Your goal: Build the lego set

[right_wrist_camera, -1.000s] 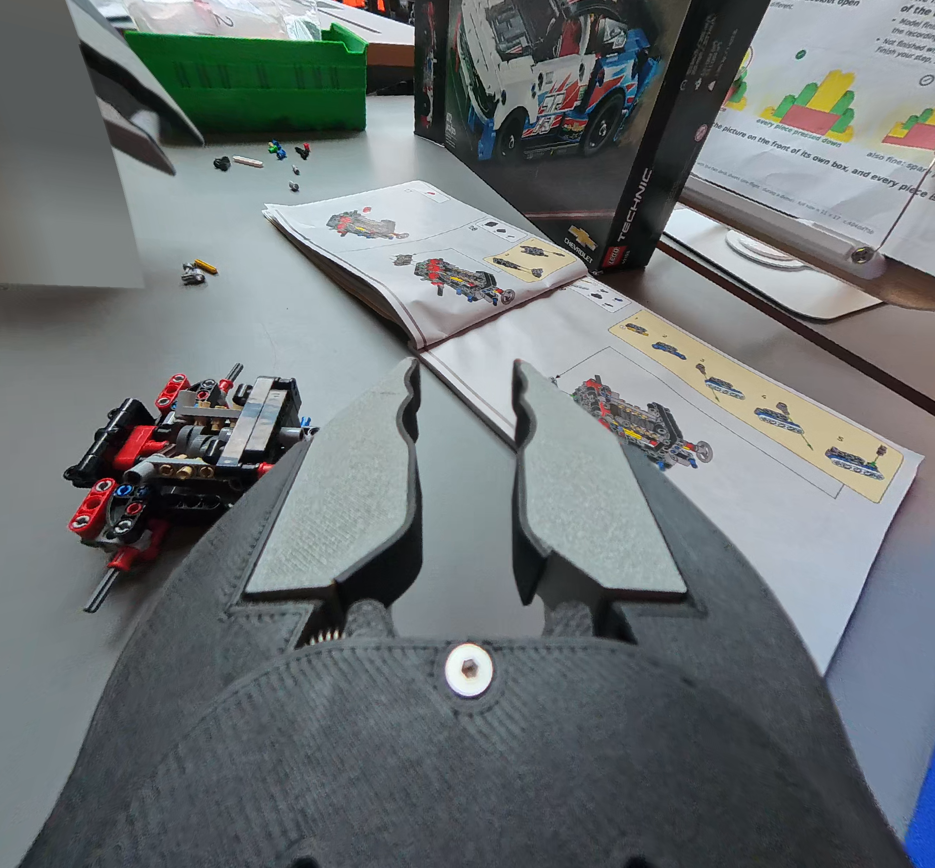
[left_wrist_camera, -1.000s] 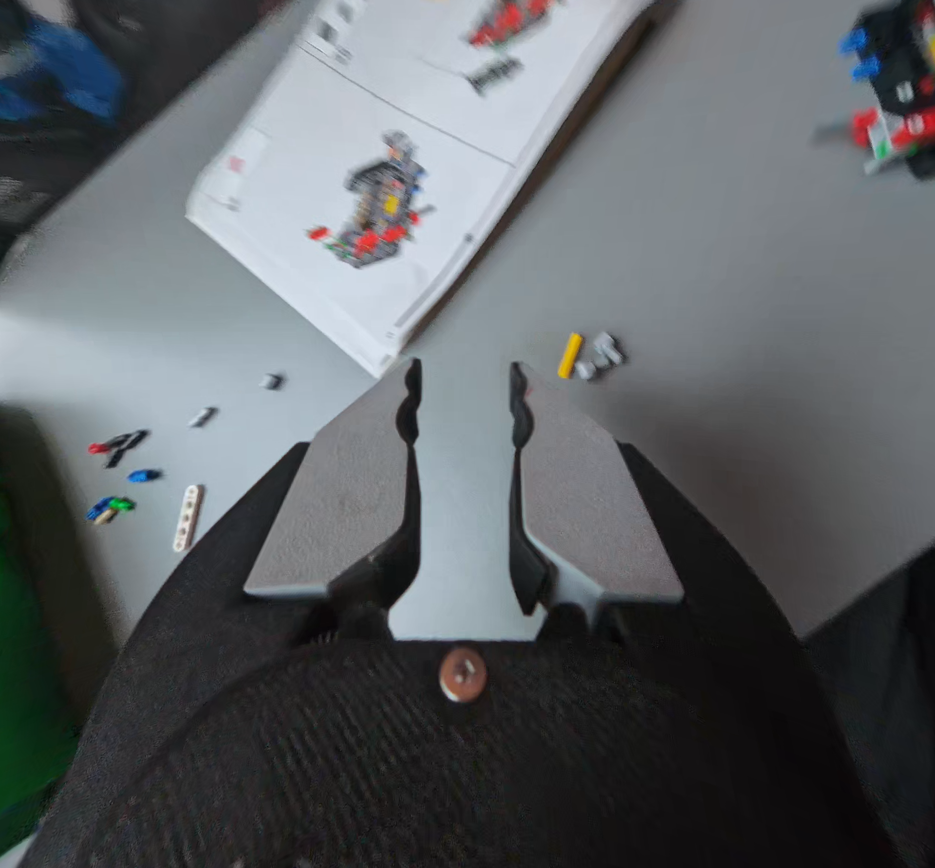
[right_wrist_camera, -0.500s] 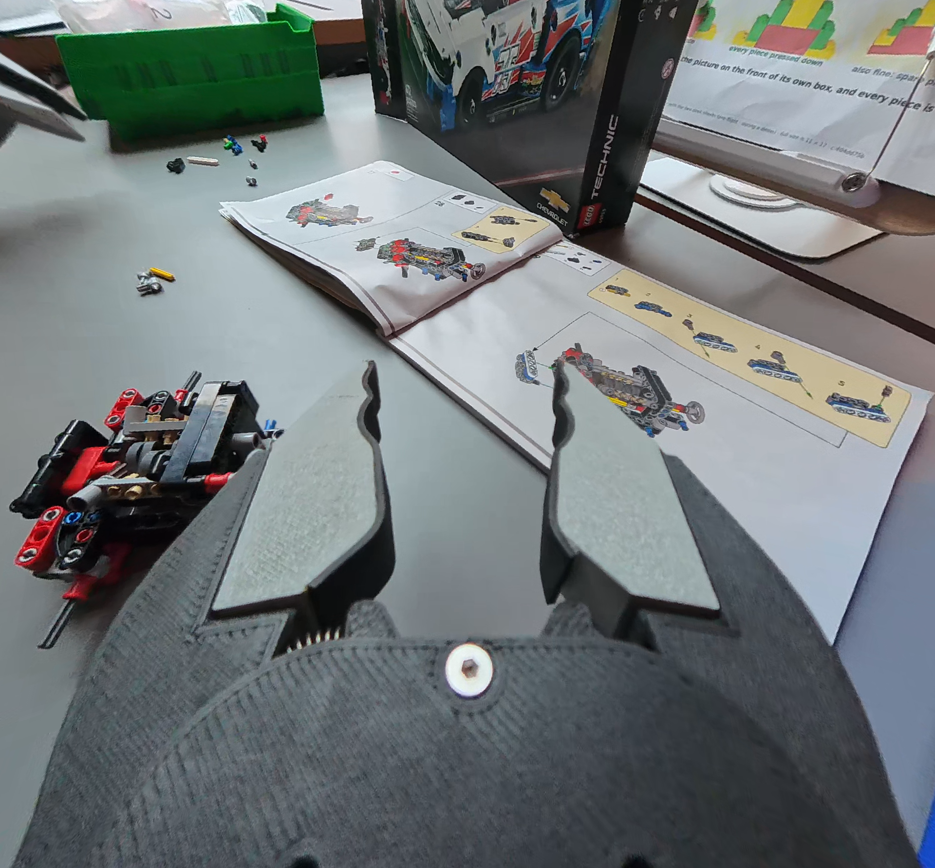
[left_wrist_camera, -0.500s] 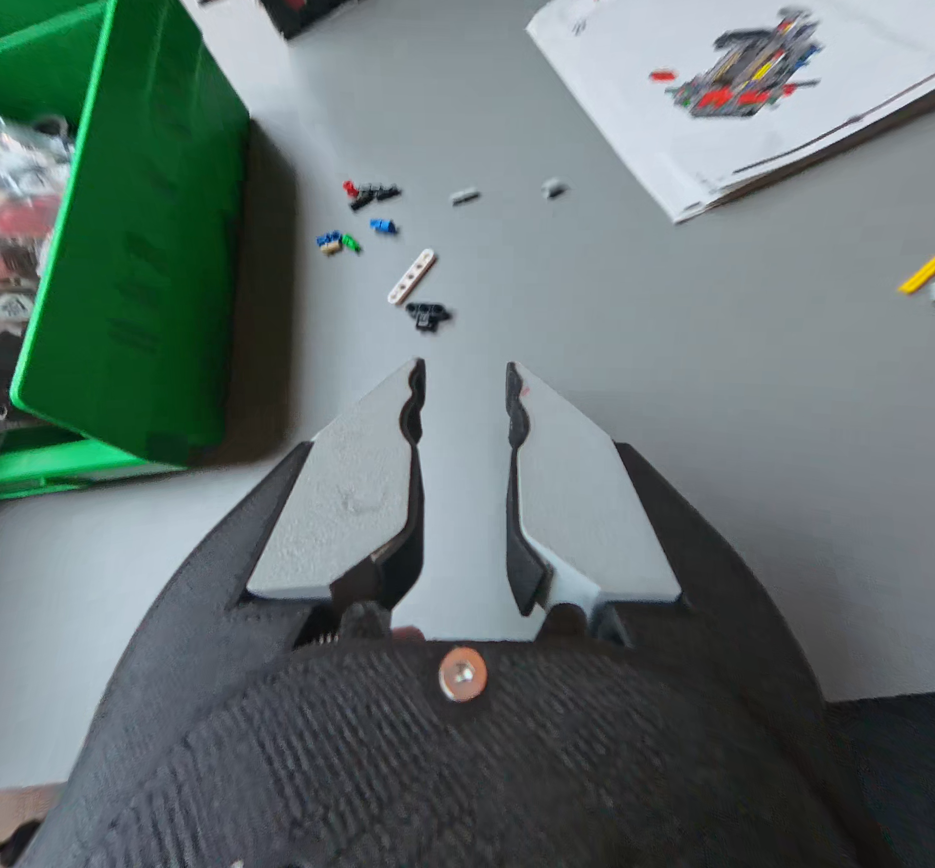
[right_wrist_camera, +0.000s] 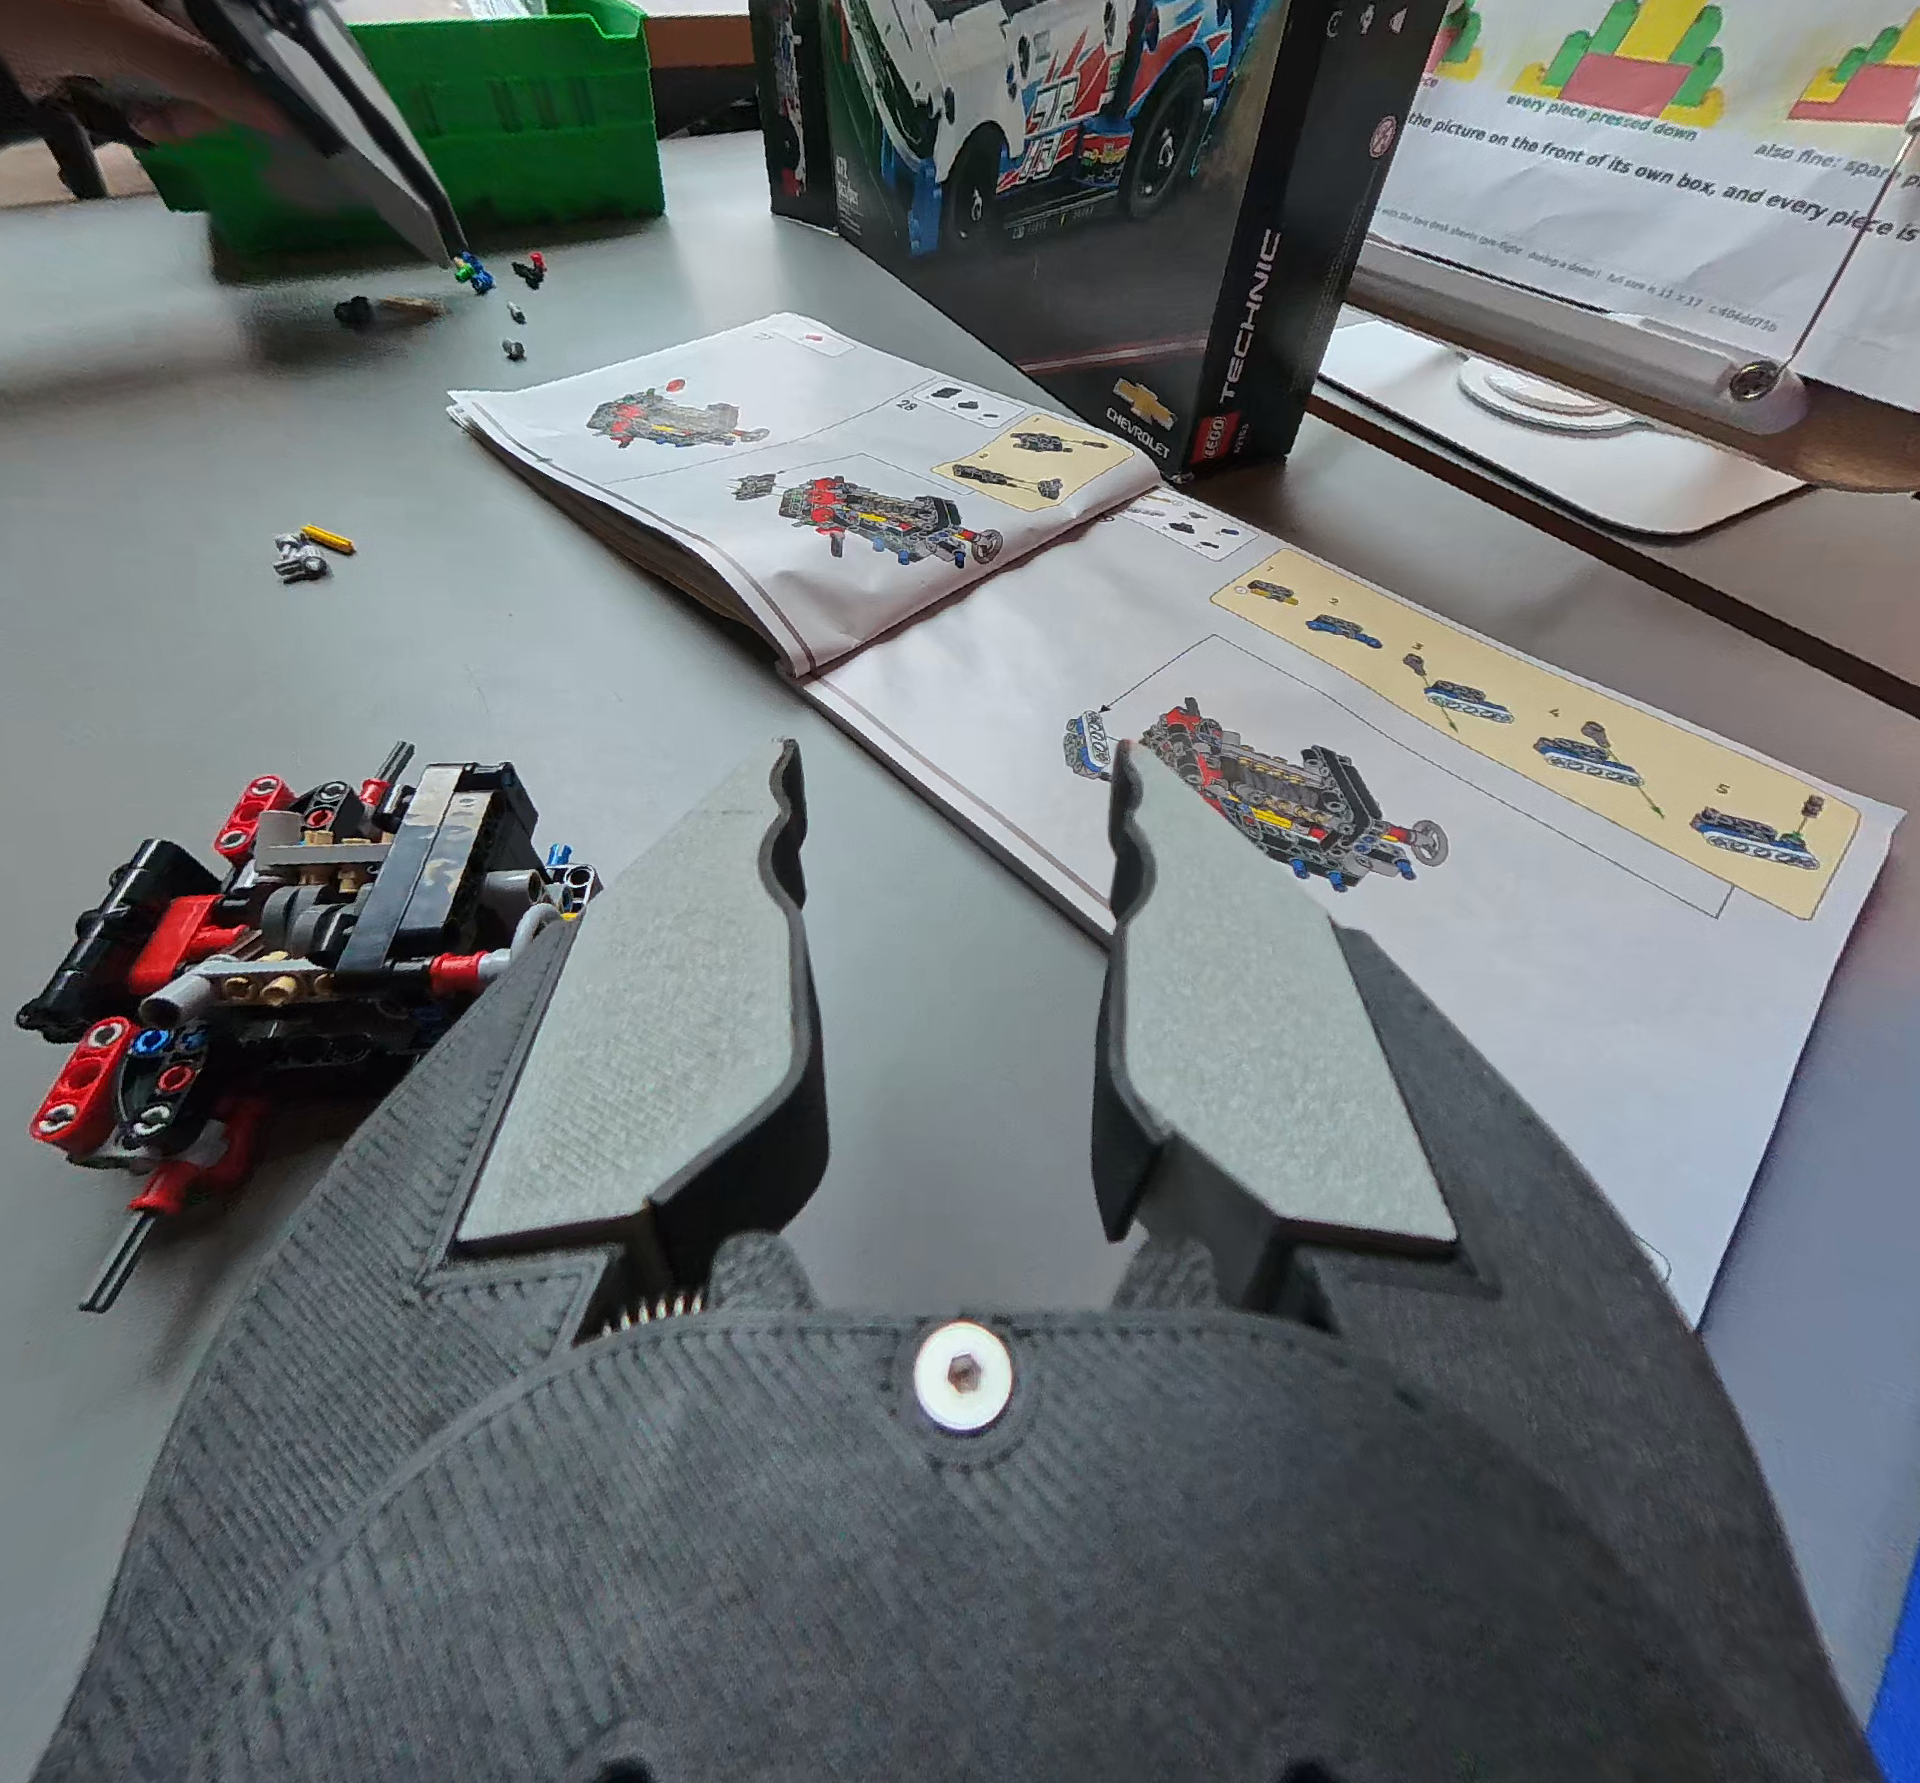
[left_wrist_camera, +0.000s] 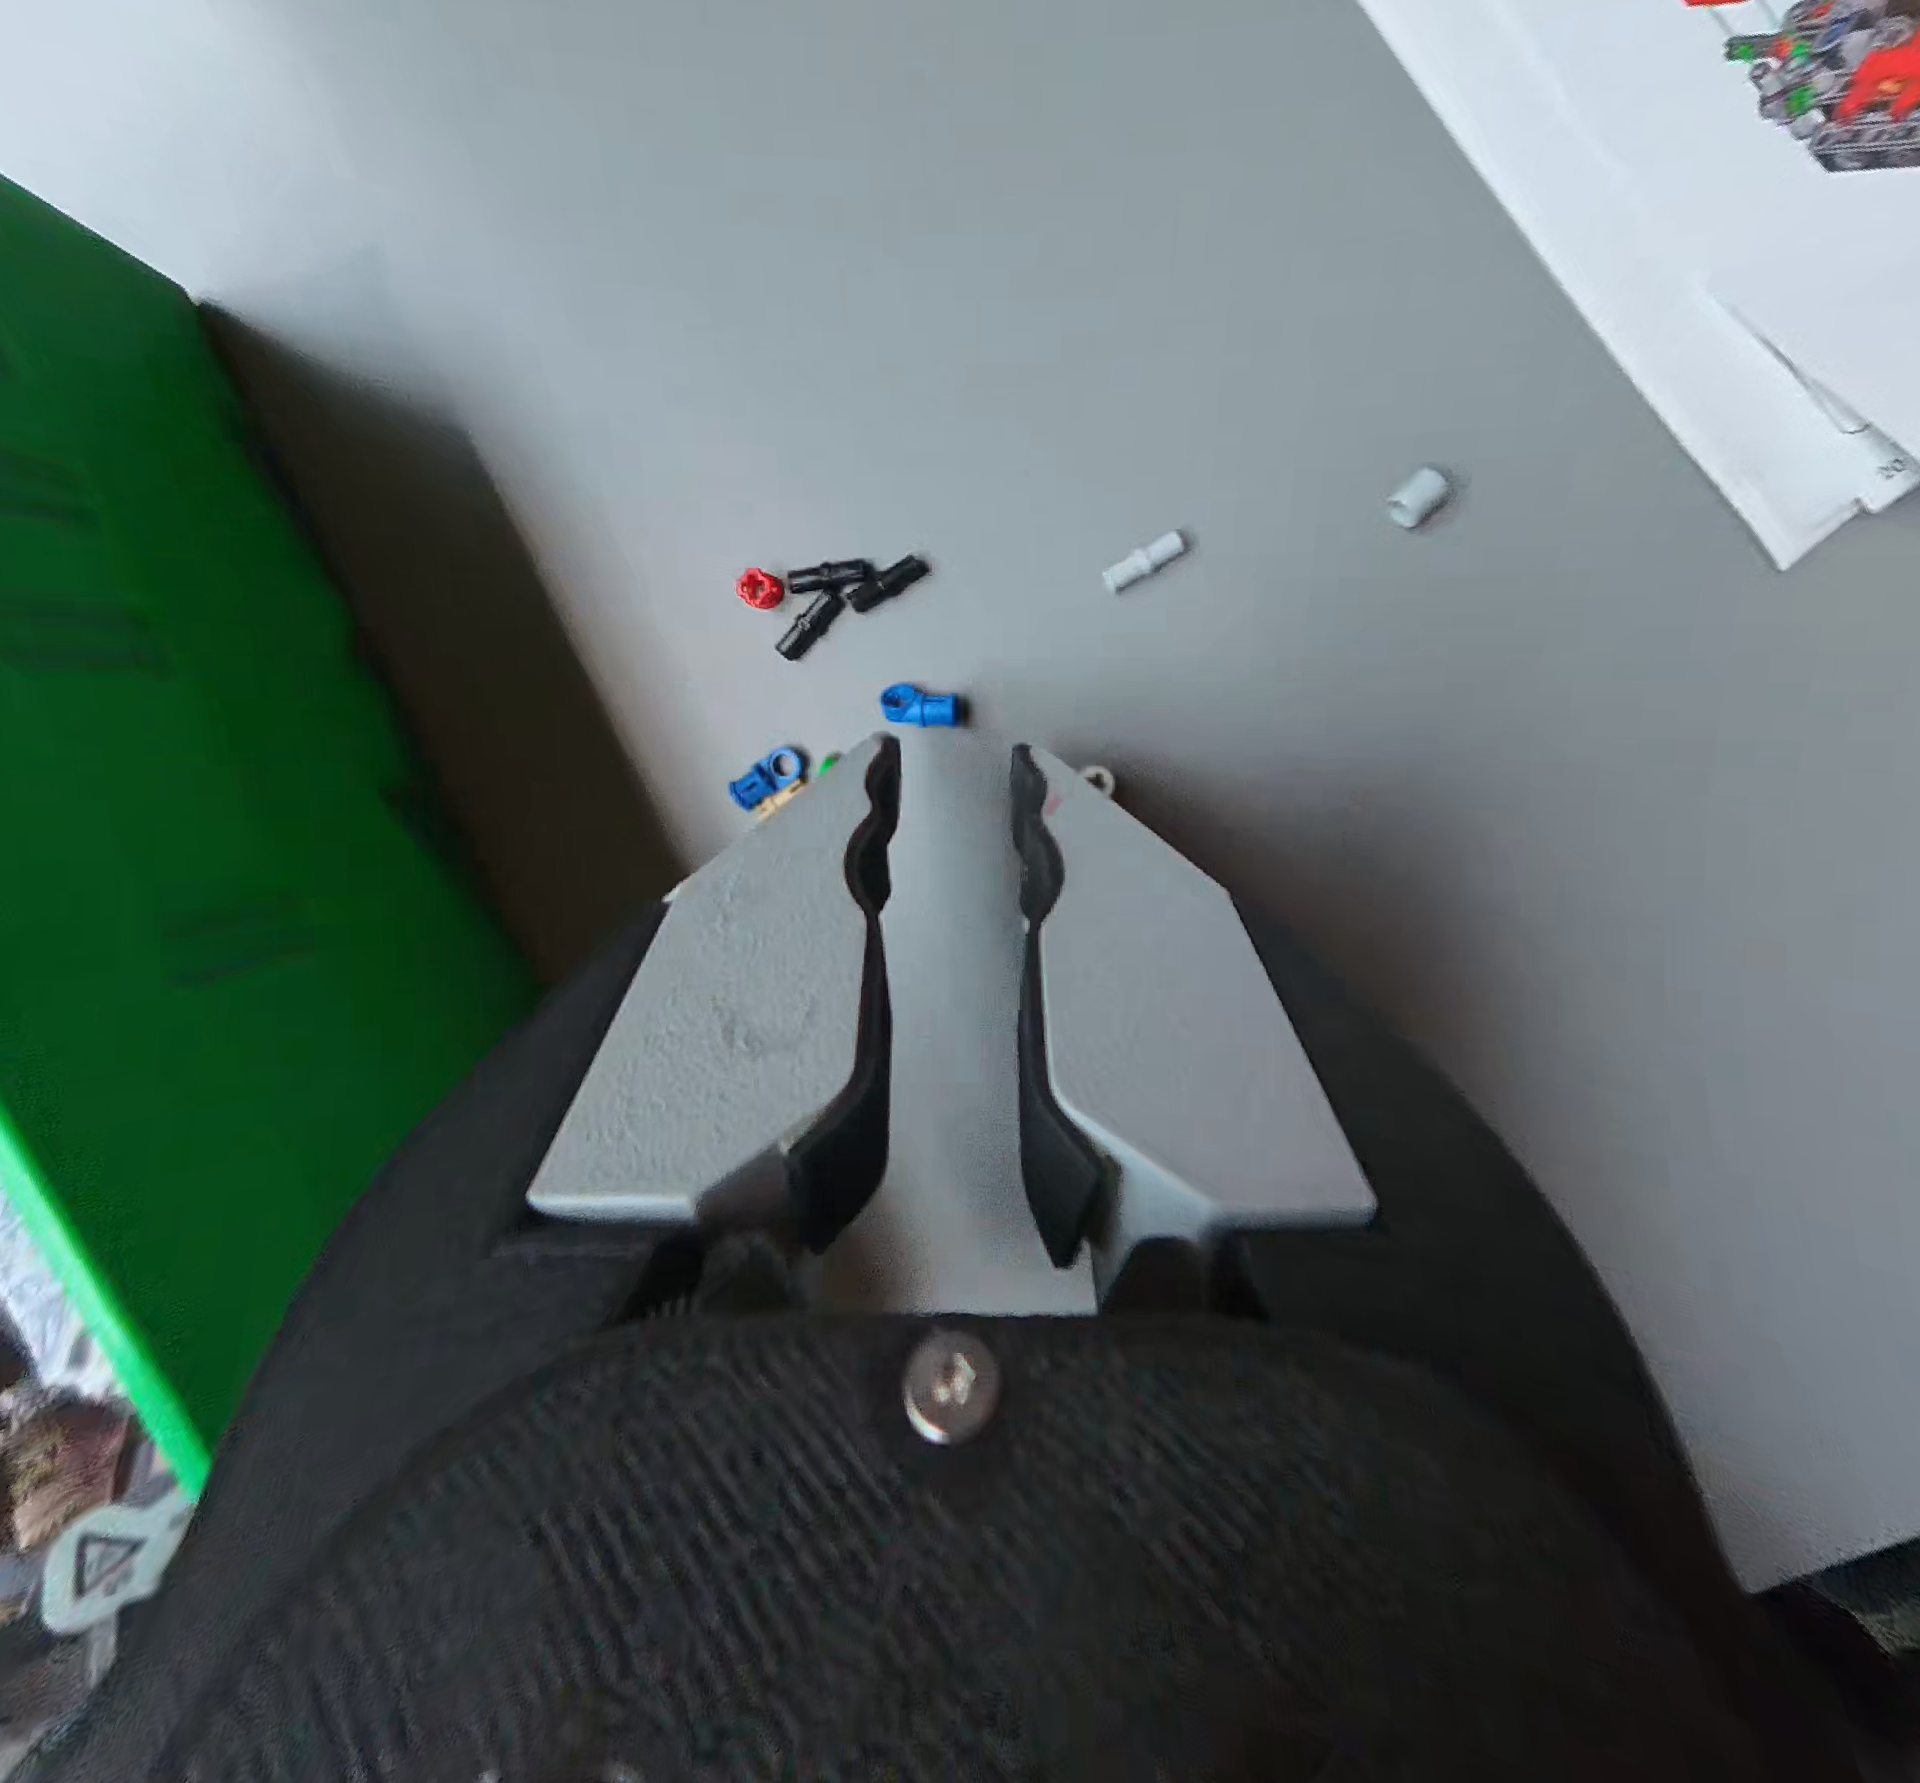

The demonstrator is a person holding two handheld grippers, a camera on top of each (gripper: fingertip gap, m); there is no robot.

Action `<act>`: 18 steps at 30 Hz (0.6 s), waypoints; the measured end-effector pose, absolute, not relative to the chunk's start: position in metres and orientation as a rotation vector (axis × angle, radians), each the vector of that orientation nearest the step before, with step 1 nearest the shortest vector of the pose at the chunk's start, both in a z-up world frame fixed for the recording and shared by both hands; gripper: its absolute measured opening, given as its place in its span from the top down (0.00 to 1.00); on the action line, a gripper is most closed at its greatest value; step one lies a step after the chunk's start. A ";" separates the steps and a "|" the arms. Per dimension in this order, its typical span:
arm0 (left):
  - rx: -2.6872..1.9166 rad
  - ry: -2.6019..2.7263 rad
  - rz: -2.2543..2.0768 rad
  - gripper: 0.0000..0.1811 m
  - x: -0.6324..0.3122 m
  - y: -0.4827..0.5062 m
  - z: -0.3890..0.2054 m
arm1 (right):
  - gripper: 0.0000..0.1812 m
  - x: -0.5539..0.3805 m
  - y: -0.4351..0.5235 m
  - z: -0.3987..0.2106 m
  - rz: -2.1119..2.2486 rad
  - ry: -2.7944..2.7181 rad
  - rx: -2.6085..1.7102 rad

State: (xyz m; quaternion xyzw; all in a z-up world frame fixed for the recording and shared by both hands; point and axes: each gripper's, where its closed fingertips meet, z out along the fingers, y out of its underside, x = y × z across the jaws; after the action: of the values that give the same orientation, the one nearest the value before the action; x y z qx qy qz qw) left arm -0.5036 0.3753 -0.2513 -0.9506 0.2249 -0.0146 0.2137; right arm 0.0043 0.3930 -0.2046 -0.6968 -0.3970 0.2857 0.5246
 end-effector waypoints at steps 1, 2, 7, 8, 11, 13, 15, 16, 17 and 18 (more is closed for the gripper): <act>-2.654 0.620 -0.051 0.90 -0.505 0.378 -0.255 | 0.69 0.004 0.393 -0.205 0.685 -0.952 -1.669; -2.667 0.619 -0.054 0.90 -0.506 0.380 -0.258 | 0.69 0.004 0.393 -0.205 0.688 -0.955 -1.671; -2.704 0.635 -0.067 0.93 -0.508 0.386 -0.268 | 0.70 0.003 0.392 -0.206 0.707 -0.965 -1.674; -2.702 0.633 -0.084 0.93 -0.507 0.387 -0.269 | 0.70 0.003 0.392 -0.206 0.708 -0.965 -1.673; -2.707 0.647 -0.088 0.93 -0.505 0.387 -0.269 | 0.71 0.002 0.391 -0.206 0.713 -0.971 -1.673; -2.710 0.666 -0.085 0.93 -0.504 0.387 -0.269 | 0.71 0.002 0.390 -0.207 0.713 -0.976 -1.674; -2.704 0.677 -0.091 0.93 -0.501 0.385 -0.266 | 0.71 0.001 0.390 -0.206 0.713 -0.979 -1.670; -2.703 0.684 -0.119 0.93 -0.495 0.382 -0.263 | 0.71 0.001 0.389 -0.206 0.712 -0.980 -1.669; -2.696 0.701 -0.166 0.93 -0.484 0.377 -0.258 | 0.71 0.001 0.389 -0.206 0.714 -0.982 -1.668; -2.681 0.736 -0.220 0.93 -0.470 0.370 -0.253 | 0.72 0.001 0.388 -0.207 0.715 -0.986 -1.668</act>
State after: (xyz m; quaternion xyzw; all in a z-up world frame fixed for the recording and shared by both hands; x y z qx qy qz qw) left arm -0.4696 0.3697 -0.2530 -0.9463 0.2600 -0.0778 0.1755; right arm 0.0006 0.3879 -0.2066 -0.6936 -0.4098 0.2972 0.5125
